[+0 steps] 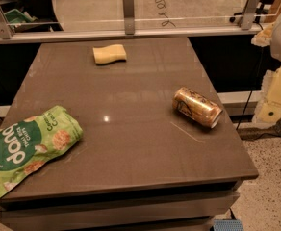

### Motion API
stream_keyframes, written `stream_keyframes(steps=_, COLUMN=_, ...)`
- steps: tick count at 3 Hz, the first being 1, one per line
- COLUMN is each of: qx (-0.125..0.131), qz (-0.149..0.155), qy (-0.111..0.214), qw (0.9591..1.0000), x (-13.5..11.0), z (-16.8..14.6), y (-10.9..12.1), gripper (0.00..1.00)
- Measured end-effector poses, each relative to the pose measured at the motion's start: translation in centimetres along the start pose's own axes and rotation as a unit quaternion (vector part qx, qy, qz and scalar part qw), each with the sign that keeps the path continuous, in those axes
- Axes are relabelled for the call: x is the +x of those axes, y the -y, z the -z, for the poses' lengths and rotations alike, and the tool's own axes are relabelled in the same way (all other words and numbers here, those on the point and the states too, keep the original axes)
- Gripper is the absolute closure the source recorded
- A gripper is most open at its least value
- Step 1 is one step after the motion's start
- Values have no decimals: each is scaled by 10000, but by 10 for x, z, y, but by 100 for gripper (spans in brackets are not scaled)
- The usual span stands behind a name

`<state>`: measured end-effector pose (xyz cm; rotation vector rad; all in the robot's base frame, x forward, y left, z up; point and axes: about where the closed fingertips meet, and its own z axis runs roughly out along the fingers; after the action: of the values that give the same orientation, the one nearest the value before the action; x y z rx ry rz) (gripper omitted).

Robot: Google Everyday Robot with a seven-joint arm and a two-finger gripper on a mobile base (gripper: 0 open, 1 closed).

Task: Move sponge near orange can

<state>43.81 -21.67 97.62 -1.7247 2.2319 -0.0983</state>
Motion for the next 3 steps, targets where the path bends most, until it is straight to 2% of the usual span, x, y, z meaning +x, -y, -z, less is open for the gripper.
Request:
stream_keyframes(steps=1, qx=1, qz=0, qy=0, qw=10000, x=0, z=0, y=0, gripper=0)
stream_keyframes(steps=2, qx=56, qz=192, qy=341, qw=9992, x=-18, z=-8, y=21, gripper=0)
stream_keyframes(steps=3, qx=-2, qz=319, qy=798, qw=9963, x=-56, z=-24, y=56, gripper=0)
